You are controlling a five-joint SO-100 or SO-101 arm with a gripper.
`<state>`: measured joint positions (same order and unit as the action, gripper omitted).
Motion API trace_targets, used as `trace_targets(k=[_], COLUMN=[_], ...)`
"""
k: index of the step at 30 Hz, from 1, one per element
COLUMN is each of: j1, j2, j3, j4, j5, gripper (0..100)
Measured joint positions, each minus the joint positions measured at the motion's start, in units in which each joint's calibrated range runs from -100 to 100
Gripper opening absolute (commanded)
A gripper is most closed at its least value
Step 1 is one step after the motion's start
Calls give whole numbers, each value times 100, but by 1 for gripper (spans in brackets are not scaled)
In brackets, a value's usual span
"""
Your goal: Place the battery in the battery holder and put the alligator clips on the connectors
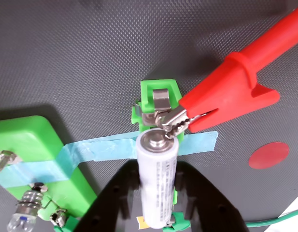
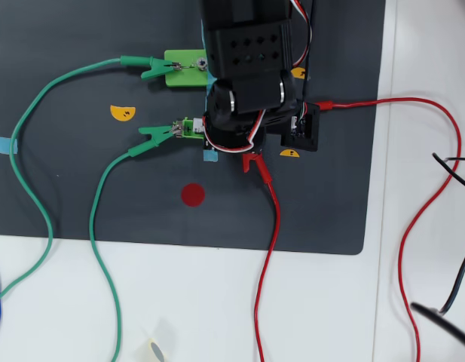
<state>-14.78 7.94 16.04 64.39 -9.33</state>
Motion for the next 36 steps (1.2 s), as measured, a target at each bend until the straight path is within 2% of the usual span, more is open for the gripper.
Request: trace_targets(k=[24, 25, 28, 30, 33, 34, 35, 36], j1=[45, 45, 45, 45, 45, 45, 45, 45], j2=[0, 0, 0, 0, 0, 0, 0, 0], j3=[0, 0, 0, 0, 0, 0, 0, 0], j4=[0, 0, 0, 0, 0, 0, 0, 0], j5=[10, 36, 88, 98, 98, 98, 98, 98], gripper=[2, 3, 15, 16, 16, 12, 1, 2])
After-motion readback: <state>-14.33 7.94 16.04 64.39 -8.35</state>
